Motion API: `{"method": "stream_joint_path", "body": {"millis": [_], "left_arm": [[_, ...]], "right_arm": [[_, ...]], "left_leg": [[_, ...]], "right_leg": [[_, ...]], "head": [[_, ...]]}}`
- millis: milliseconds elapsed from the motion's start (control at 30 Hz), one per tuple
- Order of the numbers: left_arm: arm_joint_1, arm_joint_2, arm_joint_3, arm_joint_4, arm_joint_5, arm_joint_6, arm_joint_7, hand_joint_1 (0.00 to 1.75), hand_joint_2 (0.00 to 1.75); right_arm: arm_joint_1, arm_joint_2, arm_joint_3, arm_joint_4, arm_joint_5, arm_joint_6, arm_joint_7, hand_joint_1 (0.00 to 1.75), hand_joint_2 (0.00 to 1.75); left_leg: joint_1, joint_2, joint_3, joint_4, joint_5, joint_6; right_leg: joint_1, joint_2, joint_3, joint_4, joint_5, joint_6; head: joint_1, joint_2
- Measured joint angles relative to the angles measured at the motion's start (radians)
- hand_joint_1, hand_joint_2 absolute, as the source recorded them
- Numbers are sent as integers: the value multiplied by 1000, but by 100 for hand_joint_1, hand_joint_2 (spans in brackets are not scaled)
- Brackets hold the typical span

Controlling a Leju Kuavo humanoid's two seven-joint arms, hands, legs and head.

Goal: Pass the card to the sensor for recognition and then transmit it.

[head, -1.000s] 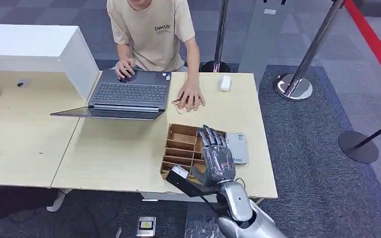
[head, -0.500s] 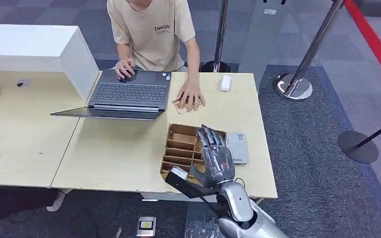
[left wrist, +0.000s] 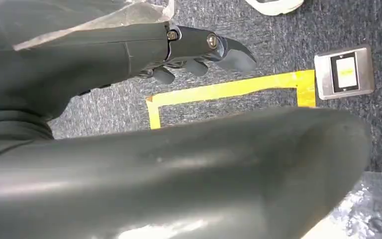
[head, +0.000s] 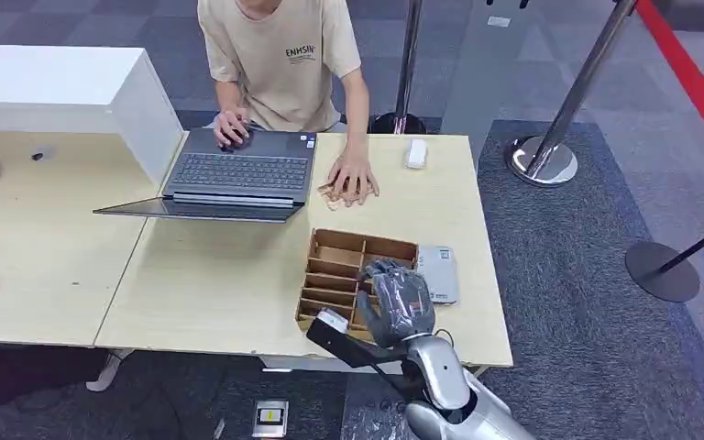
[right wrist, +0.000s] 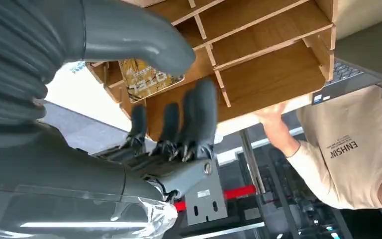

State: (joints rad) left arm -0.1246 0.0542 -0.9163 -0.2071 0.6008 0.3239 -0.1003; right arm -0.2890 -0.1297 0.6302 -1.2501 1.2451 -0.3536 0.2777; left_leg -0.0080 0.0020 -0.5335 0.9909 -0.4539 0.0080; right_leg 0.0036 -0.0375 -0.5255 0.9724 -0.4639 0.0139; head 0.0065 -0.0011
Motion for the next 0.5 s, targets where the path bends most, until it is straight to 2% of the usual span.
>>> {"method": "stream_joint_path", "body": {"millis": [100, 167, 233, 267, 300, 333, 367, 433, 467, 500], "left_arm": [[0, 0, 0, 0, -3, -3, -2, 0, 0], [0, 0, 0, 0, -6, -4, -3, 0, 0], [0, 0, 0, 0, -7, -5, -3, 0, 0], [0, 0, 0, 0, -8, -5, -3, 0, 0], [0, 0, 0, 0, -8, -5, -3, 0, 0], [0, 0, 0, 0, -8, -6, -3, 0, 0], [0, 1, -1, 0, -8, -7, -3, 0, 0], [0, 1, -1, 0, -9, -8, -3, 0, 0], [0, 1, -1, 0, -10, -8, -3, 0, 0], [0, 1, -1, 0, -10, -10, -3, 0, 0]], "right_arm": [[0, -1, 2, 0, -1, 0, 0, 87, 175], [0, -2, 2, 0, -1, 0, 0, 56, 175], [0, -3, 3, 0, -1, 2, 0, 54, 175], [0, -3, 3, 2, -1, 2, 0, 68, 175], [0, -4, 4, 3, -3, 5, 0, 68, 175], [0, -6, 4, 4, -6, 7, 0, 79, 175], [0, -7, 5, 4, -10, 10, 0, 93, 175], [0, -10, 6, 7, -10, 14, 0, 134, 175], [0, -11, 7, 10, -10, 18, 0, 131, 175], [0, -12, 8, 12, -10, 20, 0, 98, 175]], "left_leg": [[0, 0, 0, 0, 0, 0], [0, 0, 0, 0, 0, 0], [0, 0, 0, 0, 0, 0], [0, 0, 0, 0, 0, 0], [0, 0, 0, 0, 0, 0], [0, 0, 0, 0, 0, 0], [0, 0, 0, 0, 0, 0], [0, 0, 0, 0, 0, 0], [0, 0, 0, 0, 0, 0], [0, 0, 0, 0, 0, 0]], "right_leg": [[0, 0, 0, 0, 0, 0], [0, 0, 0, 0, 0, 0], [0, 0, 0, 0, 0, 0], [0, 0, 0, 0, 0, 0], [0, 0, 0, 0, 0, 0], [0, 0, 0, 0, 0, 0], [0, 0, 0, 0, 0, 0], [0, 0, 0, 0, 0, 0], [0, 0, 0, 0, 0, 0], [0, 0, 0, 0, 0, 0]], "head": [[0, 0], [0, 0], [0, 0], [0, 0], [0, 0], [0, 0], [0, 0], [0, 0], [0, 0], [0, 0]]}}
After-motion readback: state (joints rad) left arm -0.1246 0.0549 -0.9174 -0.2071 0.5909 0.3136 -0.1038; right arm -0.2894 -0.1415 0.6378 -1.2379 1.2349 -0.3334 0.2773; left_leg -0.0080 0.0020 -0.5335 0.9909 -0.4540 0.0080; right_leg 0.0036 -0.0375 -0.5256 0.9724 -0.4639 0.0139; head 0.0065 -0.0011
